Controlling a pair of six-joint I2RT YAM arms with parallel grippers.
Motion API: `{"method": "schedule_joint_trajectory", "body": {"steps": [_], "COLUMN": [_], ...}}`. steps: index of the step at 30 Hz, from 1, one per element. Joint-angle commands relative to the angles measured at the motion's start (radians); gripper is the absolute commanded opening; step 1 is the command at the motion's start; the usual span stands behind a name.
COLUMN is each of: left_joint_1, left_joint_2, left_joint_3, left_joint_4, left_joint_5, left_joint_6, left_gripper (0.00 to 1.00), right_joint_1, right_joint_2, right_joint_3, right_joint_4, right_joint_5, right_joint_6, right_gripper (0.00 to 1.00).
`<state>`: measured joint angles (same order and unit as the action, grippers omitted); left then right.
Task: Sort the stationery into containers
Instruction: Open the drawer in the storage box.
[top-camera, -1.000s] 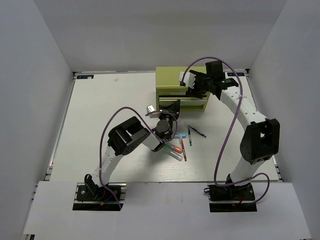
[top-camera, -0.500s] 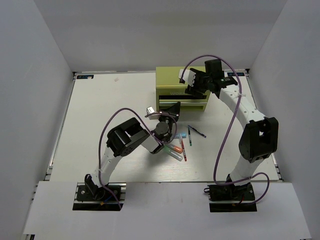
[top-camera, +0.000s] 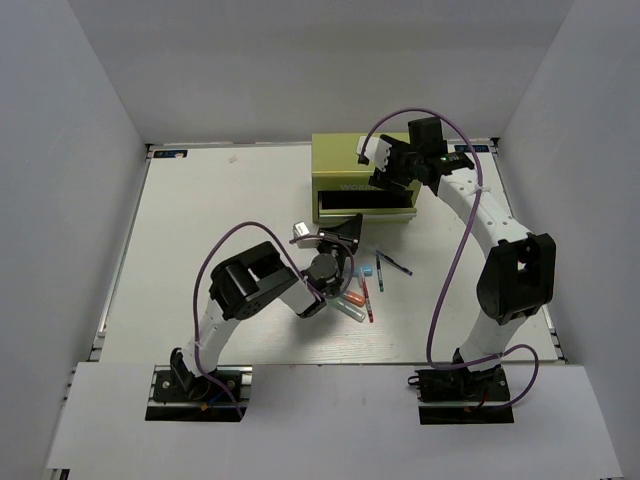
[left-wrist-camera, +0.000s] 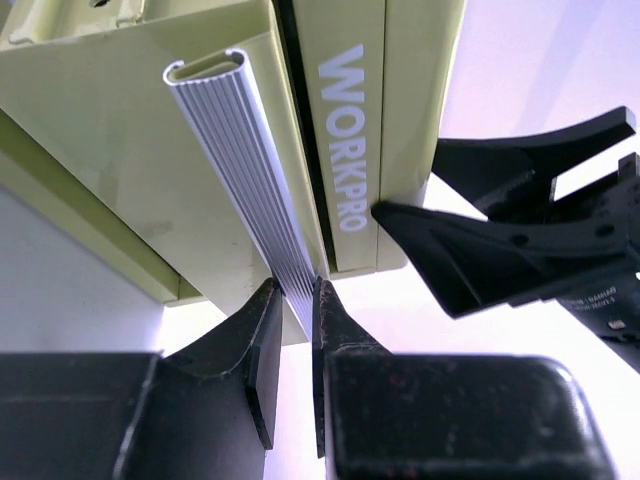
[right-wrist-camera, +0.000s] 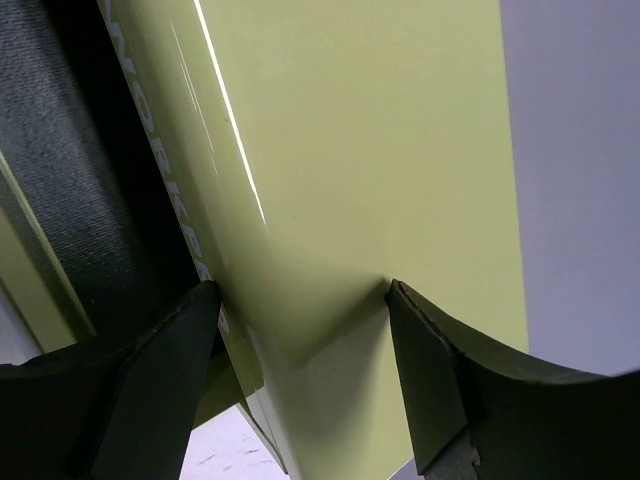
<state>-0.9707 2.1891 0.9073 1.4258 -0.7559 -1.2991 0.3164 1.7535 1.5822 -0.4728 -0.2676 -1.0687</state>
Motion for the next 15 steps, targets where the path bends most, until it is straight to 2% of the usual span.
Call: {"method": "schedule_joint_trajectory", "body": {"steps": [1, 6, 7, 9, 10, 11, 13, 15], "left_joint_1": [-0.045, -0.054, -0.054, -0.054, -0.054, -0.054, -0.054, -0.054], "left_joint_2": [-0.049, -0.058, -0.058, -0.068, -0.068, -0.068, -0.078, -0.088], "left_joint_3": [-0.051, -0.070, -0.070, -0.079, -0.079, -0.088, -0.088, -0.088], "left_joint_4": [0.381, 0.381, 0.381, 0.381, 0.381, 0.381, 0.381, 0.381], "left_joint_5": [-0.037, -0.046, -0.046, -0.046, -0.046, -0.055, -0.056, -0.056], "left_joint_6": [0.046, 0.055, 0.055, 0.055, 0.055, 0.046, 0.046, 0.046], "left_gripper": [0.00, 0.00, 0.03, 0.23, 0.49, 0.65, 0.82, 0.89], "right_joint_1": [-0.010, -0.008, -0.010, -0.008, -0.008, -0.008, -0.008, -0.011], "right_joint_2": [0.009, -0.002, -0.015, -0.026, -0.043, -0.049, -0.075, -0.092], "right_joint_3": [0.029, 0.024, 0.018, 0.010, -0.007, -0.014, -0.033, -0.047], "right_joint_4": [0.019, 0.014, 0.010, 0.002, 0.000, 0.000, 0.000, -0.001], "right_joint_5": [0.054, 0.044, 0.039, 0.019, 0.010, 0.005, -0.002, -0.005], "right_joint_6": [0.032, 0.041, 0.039, 0.038, 0.033, 0.030, 0.027, 0.020], "right_gripper": [0.73, 0.76, 0.78, 0.80, 0.81, 0.85, 0.88, 0.90]}}
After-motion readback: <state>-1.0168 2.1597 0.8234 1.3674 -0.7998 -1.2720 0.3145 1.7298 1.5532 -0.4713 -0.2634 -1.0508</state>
